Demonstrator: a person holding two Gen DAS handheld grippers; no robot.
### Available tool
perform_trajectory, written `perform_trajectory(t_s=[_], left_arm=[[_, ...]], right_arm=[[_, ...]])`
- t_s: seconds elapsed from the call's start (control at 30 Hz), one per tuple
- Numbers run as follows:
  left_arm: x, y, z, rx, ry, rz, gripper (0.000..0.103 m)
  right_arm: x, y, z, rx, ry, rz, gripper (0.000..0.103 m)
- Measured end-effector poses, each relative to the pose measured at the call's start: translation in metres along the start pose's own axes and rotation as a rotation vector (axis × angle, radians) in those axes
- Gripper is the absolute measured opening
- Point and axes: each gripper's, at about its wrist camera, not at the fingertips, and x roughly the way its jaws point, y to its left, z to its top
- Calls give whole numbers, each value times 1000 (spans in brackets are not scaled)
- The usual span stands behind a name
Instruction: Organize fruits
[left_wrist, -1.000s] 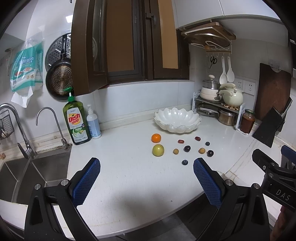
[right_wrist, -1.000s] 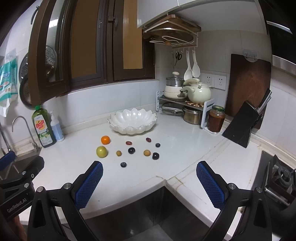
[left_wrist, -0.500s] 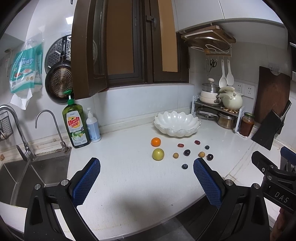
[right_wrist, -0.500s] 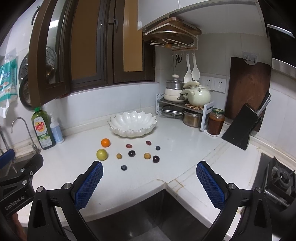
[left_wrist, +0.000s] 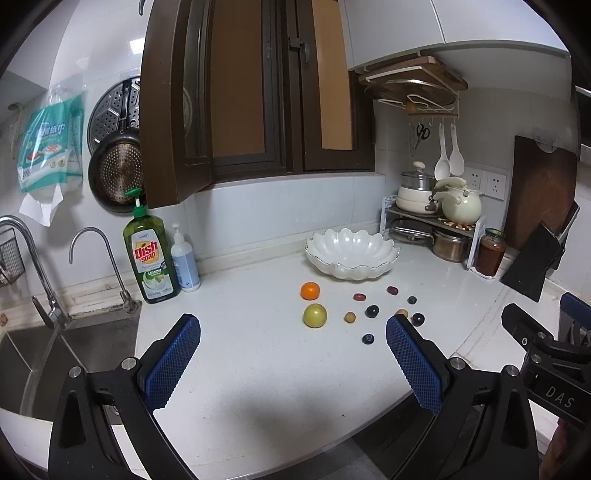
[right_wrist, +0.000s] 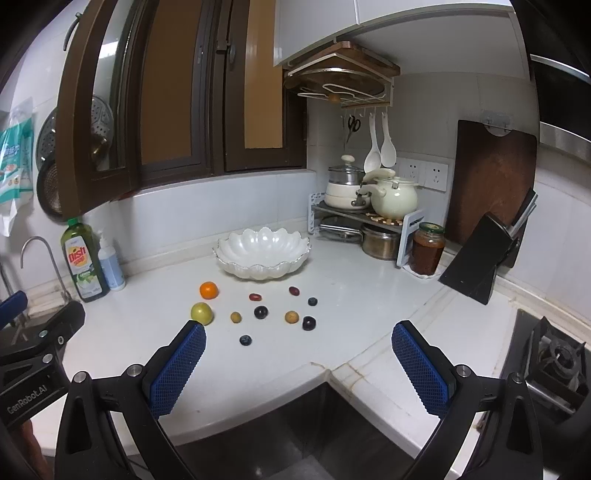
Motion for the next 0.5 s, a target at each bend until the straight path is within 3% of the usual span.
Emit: perform_trajectory(t_s=[0.5], left_arm=[[1, 0, 0, -1, 4, -7, 103]], right_arm=[[0, -1, 2, -7, -9, -9, 102]])
